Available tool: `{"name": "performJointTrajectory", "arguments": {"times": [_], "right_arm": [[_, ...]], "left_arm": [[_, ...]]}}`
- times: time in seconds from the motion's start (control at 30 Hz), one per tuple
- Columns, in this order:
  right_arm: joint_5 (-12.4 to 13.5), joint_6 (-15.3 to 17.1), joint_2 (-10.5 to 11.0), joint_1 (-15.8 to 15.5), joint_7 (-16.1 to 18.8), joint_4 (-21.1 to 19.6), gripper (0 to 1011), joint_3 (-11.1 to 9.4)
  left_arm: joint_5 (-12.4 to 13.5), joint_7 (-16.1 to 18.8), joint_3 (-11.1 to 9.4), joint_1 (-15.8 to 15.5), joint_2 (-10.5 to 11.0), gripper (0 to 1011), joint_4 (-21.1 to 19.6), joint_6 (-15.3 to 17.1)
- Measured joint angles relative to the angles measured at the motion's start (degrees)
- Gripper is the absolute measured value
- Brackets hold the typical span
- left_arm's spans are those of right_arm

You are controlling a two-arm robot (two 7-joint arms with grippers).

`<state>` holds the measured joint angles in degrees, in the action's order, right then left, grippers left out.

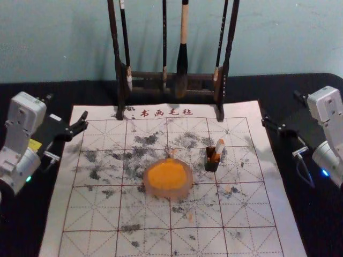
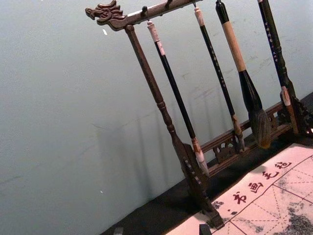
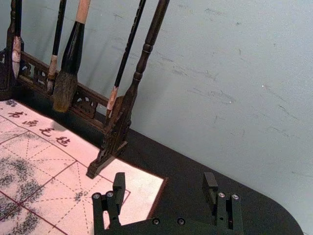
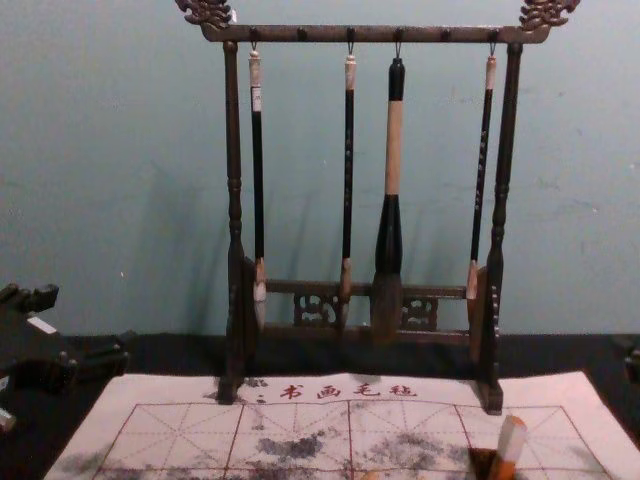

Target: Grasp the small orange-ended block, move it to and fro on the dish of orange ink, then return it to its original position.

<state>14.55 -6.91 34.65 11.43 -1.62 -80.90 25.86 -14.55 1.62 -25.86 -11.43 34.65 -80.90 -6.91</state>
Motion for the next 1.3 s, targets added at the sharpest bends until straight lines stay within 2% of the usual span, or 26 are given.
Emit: {"name": "performJointTrajectory", "arguments": {"times": [1.3], "right_arm": [[0.0, 0.0, 0.0, 0.0, 0.0, 0.0, 1003, 0.0]], "left_arm": [[0.0, 0.0, 0.0, 0.0, 0.0, 1001, 0.0, 0.0]]}}
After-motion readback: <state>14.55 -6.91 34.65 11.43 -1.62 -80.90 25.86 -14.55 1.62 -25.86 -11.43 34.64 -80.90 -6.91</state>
